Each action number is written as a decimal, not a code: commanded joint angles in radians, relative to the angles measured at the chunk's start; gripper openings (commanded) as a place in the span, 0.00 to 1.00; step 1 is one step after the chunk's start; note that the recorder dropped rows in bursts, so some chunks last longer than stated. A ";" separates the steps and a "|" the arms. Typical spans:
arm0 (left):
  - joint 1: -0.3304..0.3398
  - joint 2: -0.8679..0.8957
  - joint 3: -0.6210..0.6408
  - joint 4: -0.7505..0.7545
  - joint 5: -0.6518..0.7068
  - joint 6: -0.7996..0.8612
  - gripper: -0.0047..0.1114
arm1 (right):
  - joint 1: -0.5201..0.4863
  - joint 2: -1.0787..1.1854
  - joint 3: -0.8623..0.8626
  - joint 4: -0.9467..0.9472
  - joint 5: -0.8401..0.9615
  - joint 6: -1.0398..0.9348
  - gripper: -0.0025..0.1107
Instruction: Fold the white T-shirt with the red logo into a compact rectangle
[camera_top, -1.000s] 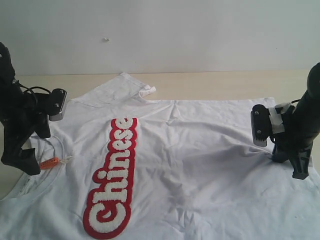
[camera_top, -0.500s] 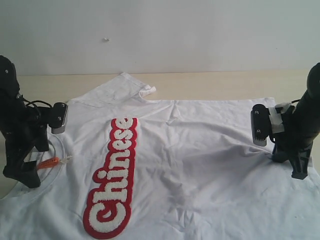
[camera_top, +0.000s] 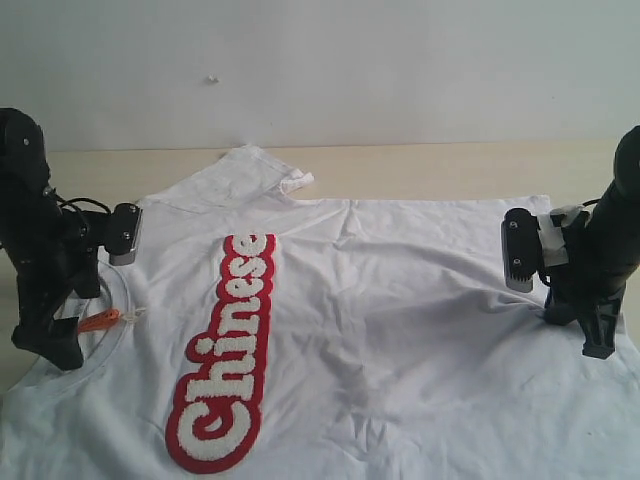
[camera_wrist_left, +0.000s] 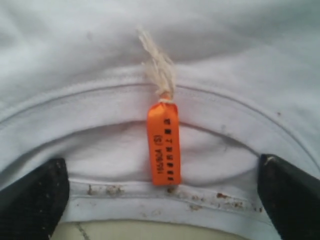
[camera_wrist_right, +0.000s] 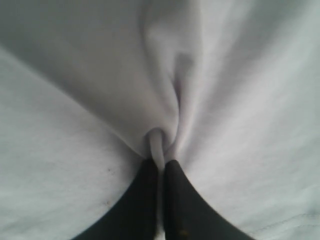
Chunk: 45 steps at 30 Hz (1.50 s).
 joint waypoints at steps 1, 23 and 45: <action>0.005 0.120 0.039 0.088 -0.047 -0.008 0.94 | -0.002 0.050 0.024 -0.016 -0.008 0.003 0.02; 0.006 0.137 0.039 -0.008 -0.156 -0.051 0.75 | -0.002 0.050 0.024 -0.016 -0.024 0.004 0.02; 0.015 -0.211 0.039 0.291 -0.254 -0.159 0.08 | -0.002 -0.167 0.005 -0.016 0.048 -0.010 0.02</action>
